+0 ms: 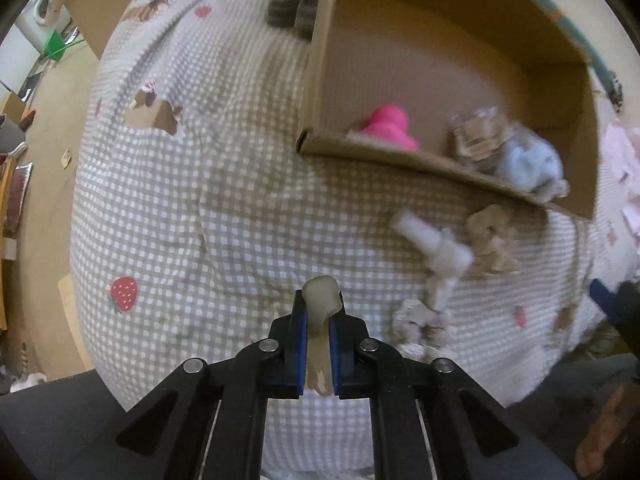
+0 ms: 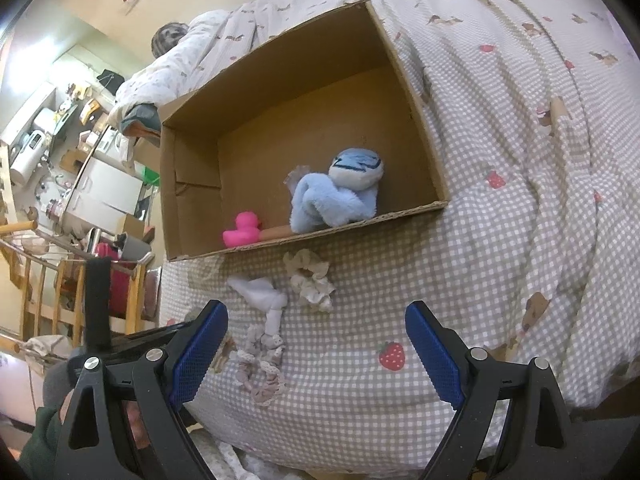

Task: Organize soft objects
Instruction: 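Grasp the small beige item with the left gripper while the right gripper grasps crumpled paper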

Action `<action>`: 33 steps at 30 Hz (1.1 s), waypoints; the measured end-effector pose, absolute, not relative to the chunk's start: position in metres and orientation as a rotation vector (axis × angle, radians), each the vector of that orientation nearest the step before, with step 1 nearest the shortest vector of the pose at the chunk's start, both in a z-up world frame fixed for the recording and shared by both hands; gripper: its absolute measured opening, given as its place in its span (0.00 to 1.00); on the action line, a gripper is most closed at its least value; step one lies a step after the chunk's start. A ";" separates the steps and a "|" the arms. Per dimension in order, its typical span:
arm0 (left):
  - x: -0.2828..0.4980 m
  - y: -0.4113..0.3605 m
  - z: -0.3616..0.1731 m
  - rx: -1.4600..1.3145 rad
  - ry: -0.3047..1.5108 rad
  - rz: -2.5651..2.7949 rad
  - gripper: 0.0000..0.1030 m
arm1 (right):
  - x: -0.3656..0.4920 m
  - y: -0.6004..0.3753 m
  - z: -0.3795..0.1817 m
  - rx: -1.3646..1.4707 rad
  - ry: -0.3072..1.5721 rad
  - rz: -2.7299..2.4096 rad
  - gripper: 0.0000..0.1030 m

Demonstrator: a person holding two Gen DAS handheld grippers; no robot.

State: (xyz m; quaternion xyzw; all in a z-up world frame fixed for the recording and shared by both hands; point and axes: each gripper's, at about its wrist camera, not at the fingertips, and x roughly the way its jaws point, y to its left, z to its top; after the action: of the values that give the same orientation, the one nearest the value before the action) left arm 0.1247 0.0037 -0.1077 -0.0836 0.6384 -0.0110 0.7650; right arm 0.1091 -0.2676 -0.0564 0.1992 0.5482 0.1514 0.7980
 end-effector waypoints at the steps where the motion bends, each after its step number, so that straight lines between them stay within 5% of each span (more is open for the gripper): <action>1: 0.122 0.006 -0.102 -0.189 1.376 -0.031 0.08 | 0.109 -0.266 -0.057 0.432 1.182 0.338 0.93; 10: 0.104 0.036 -0.064 -0.202 1.284 0.045 0.08 | 0.112 -0.214 -0.089 0.451 1.376 0.515 0.93; 19: 0.111 0.044 -0.064 -0.198 1.247 0.111 0.08 | 0.114 -0.142 -0.132 0.264 1.522 0.569 0.76; 24: 0.113 0.037 -0.066 -0.176 1.244 0.110 0.08 | 0.109 -0.129 -0.141 0.176 1.550 0.562 0.48; 28: 0.116 0.034 -0.068 -0.169 1.244 0.115 0.08 | 0.103 -0.127 -0.139 0.133 1.531 0.569 0.11; 33: 0.118 0.031 -0.070 -0.168 1.245 0.107 0.08 | 0.094 -0.141 -0.119 0.153 1.474 0.621 0.07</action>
State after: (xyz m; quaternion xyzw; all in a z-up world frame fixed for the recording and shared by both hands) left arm 0.1177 0.0310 -0.0698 -0.0783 0.5822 0.0500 0.8077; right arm 0.0943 -0.1406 -0.1190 0.0685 0.6602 0.2784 0.6942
